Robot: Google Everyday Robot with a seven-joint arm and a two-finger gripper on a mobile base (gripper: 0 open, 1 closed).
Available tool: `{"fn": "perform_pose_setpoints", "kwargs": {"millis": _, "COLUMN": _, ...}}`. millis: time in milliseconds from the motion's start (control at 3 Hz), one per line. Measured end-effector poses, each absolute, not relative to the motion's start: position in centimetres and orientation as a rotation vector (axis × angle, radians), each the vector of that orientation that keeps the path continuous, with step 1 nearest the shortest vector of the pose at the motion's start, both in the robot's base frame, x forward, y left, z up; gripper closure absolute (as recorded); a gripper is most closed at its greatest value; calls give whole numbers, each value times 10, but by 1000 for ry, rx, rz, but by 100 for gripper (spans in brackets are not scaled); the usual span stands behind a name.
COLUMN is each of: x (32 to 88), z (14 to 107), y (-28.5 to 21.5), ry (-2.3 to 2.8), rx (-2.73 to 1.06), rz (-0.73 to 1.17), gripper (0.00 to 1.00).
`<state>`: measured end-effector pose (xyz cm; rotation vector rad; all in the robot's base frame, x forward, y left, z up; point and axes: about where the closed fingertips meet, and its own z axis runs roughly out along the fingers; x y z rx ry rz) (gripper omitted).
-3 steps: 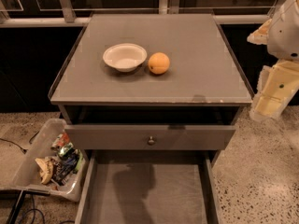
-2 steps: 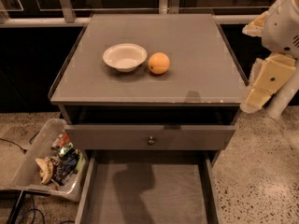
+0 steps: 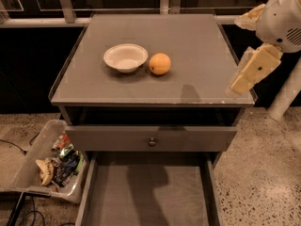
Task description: Place orange into middle drawer
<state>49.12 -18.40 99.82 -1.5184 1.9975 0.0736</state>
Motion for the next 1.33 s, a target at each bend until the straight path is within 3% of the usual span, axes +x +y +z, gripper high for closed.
{"fn": "perform_pose_setpoints", "kwargs": {"millis": 1333, "x": 547, "z": 973, "y": -122, "ry": 1943, "rx": -1455, "rz": 44, "gripper": 0}}
